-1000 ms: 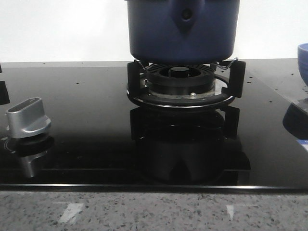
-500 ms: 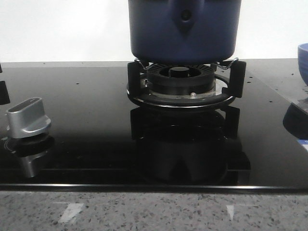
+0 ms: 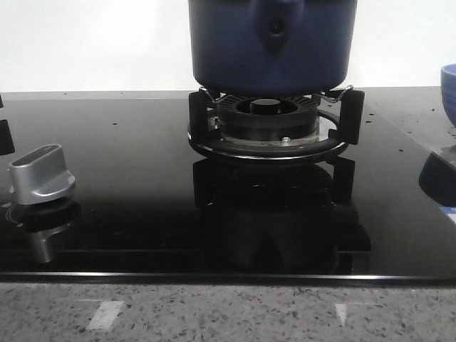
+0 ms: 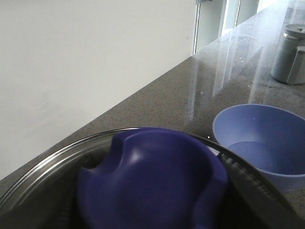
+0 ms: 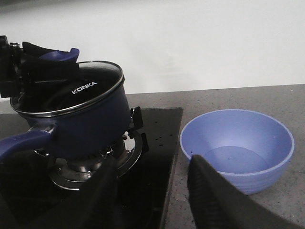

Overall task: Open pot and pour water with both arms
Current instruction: 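Lift the glass lid off the saucepan with the left gripper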

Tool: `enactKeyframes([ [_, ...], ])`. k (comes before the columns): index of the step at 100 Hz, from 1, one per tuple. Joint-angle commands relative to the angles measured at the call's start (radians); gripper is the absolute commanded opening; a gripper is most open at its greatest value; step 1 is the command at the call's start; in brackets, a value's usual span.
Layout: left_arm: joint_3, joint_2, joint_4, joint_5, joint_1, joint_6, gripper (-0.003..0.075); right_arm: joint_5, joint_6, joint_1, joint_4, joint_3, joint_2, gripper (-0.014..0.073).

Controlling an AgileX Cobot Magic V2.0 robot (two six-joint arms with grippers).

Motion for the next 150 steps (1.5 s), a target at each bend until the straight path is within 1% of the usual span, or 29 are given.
enactKeyframes([
  [1,-0.032,-0.074,-0.082,0.057,-0.001,0.003,0.0220,-0.073,-0.010,-0.005,0.003,-0.032,0.031,0.0311],
  [16,-0.032,-0.089,-0.082,0.057,0.018,0.003,0.0220,-0.073,-0.010,-0.005,0.003,-0.032,0.031,0.0311],
  [55,-0.032,-0.129,-0.082,0.045,0.018,0.003,0.0220,-0.073,-0.010,-0.005,0.003,-0.032,0.031,0.0311],
  [75,-0.032,-0.168,-0.082,-0.113,0.018,0.003,0.0220,-0.073,-0.010,-0.005,0.003,-0.032,0.031,0.0311],
  [95,-0.032,-0.199,-0.081,-0.218,0.018,0.003,0.0220,-0.073,-0.010,-0.005,0.003,-0.032,0.031,0.0311],
  [112,-0.032,-0.212,-0.080,-0.355,0.018,0.003,0.0220,-0.073,-0.010,-0.005,0.003,-0.032,0.031,0.0311],
  [140,-0.017,-0.237,-0.078,-0.512,0.018,0.003,0.0221,-0.073,-0.010,-0.005,0.005,-0.032,0.031,0.0311],
  [150,0.010,-0.260,-0.073,-0.529,0.023,0.003,0.0221,-0.073,-0.010,-0.005,0.005,-0.032,0.031,0.0311],
])
